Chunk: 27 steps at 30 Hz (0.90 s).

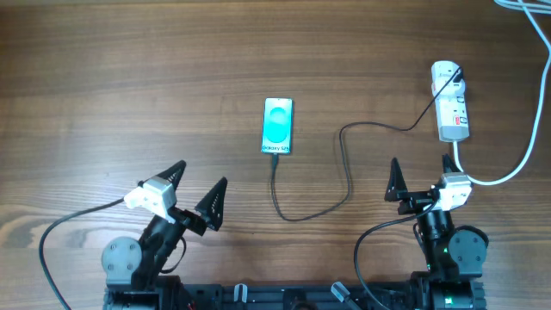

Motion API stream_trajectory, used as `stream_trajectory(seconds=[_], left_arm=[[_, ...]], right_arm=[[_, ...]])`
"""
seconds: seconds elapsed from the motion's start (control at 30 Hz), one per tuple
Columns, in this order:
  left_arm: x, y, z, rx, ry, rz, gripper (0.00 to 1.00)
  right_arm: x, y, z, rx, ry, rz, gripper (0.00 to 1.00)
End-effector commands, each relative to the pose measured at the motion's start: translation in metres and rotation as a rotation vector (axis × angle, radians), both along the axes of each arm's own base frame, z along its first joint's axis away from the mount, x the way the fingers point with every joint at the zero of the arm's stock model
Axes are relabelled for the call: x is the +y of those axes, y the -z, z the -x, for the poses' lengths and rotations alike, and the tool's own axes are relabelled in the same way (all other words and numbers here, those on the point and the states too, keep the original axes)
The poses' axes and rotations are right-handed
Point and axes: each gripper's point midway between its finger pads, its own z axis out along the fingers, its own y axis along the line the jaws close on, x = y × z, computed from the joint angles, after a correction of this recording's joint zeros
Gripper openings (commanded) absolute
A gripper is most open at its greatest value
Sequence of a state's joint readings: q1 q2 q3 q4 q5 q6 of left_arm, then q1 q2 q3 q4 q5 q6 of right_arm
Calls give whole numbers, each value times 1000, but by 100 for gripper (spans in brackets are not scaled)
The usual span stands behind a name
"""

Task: Plug charger to phone and switch on socket

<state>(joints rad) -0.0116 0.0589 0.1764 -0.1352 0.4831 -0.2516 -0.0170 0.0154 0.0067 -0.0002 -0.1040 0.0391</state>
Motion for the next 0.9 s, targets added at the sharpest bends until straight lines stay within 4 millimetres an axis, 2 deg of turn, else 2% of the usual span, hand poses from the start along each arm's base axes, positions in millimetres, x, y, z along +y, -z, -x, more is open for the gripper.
stream_trajectory(seconds=[0.0,0.33,0.87], left_arm=[[2,-4,1,-74,-6,-15,100],[5,-16,-2,-207,-23,-34,100],[20,-23,-7,-305,-106,-36,100]], right_arm=[[-1,-3,1,-15,3,11,100],[-1,-3,1,-15,3,11,100],[-1,-3,1,-15,3,11,100]])
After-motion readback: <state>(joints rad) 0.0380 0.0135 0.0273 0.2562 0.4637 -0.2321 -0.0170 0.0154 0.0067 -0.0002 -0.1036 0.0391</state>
